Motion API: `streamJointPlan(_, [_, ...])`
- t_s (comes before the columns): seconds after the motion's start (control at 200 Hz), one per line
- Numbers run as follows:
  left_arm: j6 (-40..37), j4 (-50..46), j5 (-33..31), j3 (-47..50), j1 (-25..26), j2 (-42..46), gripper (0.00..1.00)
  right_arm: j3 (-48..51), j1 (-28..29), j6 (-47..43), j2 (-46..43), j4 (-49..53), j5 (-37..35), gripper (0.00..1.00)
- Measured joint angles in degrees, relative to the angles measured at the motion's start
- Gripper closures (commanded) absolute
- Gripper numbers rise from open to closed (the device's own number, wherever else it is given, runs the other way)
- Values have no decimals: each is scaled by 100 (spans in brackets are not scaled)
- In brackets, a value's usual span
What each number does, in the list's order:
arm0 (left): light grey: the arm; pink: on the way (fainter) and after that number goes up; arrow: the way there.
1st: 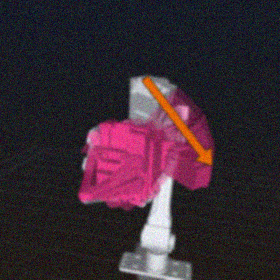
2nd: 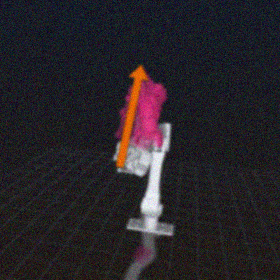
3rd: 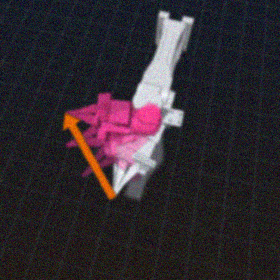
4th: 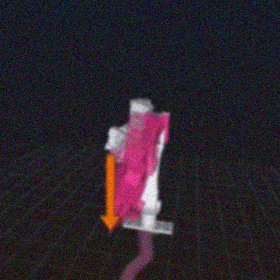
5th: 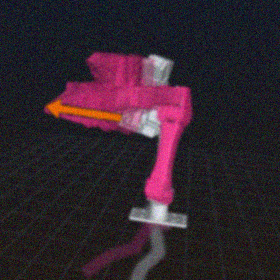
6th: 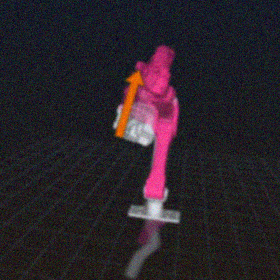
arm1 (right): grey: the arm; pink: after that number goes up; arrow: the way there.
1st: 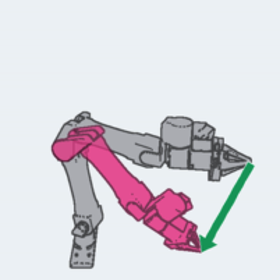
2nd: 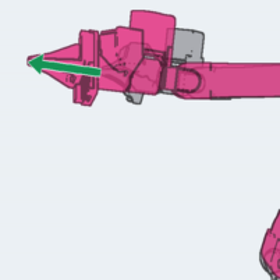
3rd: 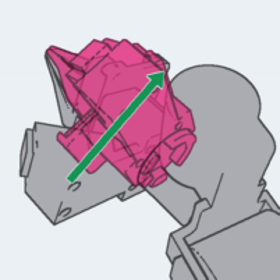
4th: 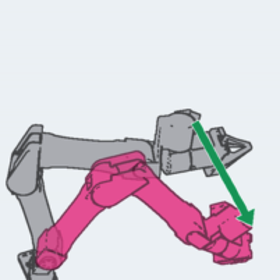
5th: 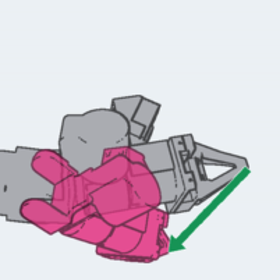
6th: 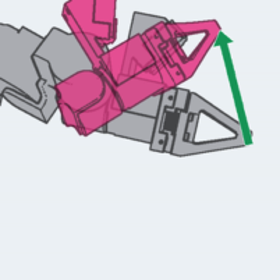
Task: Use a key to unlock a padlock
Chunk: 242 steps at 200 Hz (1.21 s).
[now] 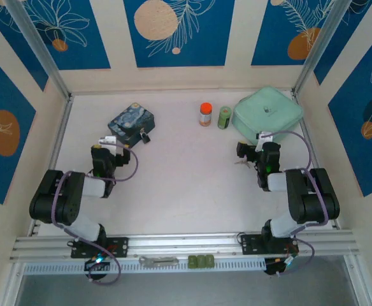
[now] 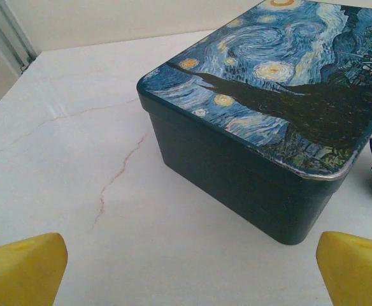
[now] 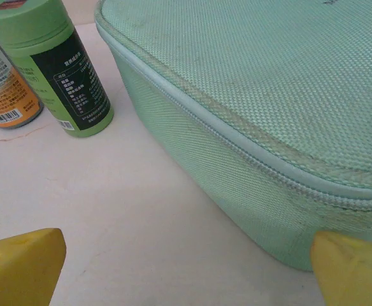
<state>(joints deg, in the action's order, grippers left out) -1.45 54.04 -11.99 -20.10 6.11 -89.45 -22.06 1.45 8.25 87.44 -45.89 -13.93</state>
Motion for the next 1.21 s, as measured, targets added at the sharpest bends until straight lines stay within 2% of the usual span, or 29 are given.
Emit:
streamJointPlan(1.005, [0, 0, 2, 0, 0, 0, 0, 0, -35, -2, 0, 0, 87, 1])
streamJointPlan(1.21, [4, -2, -68, 0, 0, 11, 0, 39, 267, -173, -162, 0, -140, 1])
